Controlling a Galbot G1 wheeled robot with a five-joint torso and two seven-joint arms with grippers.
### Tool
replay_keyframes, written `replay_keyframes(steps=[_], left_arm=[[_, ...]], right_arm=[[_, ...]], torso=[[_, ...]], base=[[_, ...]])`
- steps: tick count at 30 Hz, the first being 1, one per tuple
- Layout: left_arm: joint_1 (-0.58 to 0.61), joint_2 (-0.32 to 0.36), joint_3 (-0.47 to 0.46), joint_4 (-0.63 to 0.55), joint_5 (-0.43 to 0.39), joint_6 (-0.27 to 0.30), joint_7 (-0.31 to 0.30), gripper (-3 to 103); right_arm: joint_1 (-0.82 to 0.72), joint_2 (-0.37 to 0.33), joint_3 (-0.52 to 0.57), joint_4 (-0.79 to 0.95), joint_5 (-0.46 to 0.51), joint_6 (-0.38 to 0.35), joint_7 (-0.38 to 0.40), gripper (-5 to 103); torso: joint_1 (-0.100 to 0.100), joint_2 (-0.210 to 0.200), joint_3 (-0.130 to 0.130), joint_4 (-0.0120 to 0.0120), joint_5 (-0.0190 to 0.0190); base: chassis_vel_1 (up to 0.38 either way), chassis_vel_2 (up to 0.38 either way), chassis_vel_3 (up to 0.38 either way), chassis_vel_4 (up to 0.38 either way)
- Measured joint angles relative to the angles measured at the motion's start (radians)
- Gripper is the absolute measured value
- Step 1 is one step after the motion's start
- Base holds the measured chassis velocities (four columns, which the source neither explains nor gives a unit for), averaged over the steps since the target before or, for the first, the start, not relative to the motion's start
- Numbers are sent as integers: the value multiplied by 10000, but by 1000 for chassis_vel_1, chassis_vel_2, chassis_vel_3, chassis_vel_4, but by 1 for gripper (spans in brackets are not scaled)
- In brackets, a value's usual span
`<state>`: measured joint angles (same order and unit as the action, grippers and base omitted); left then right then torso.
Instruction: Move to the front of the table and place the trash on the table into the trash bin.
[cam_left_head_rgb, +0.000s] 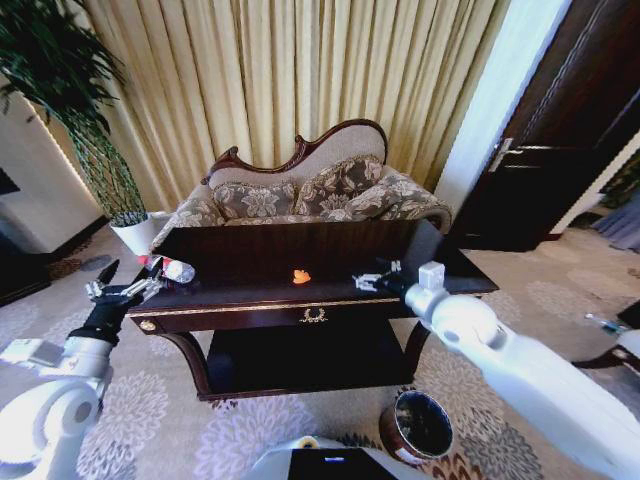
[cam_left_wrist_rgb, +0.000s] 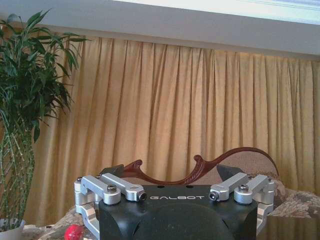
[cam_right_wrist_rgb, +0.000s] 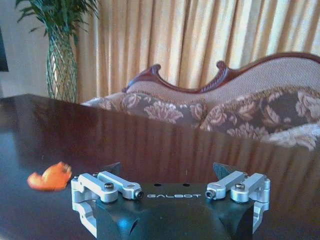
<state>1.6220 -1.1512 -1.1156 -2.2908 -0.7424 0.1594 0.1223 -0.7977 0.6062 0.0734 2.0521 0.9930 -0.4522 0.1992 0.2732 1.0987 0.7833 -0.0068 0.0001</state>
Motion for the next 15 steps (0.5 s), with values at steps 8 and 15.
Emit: replay_keyframes(steps=[8,15], left_arm=[[-91,22,107,15,39,86,-37,100],[-195,-34,227,81,122,172,-61,100]], right_arm=[[2209,223,-2610,297,1646,-837,2346,100],[3714,1506,-4347,498,3285,-1771,5911,100]], torso=[[-1,0,0,-3,-2],[0,0,0,-3,-4]], base=[[0,0,0,0],[0,0,0,0]])
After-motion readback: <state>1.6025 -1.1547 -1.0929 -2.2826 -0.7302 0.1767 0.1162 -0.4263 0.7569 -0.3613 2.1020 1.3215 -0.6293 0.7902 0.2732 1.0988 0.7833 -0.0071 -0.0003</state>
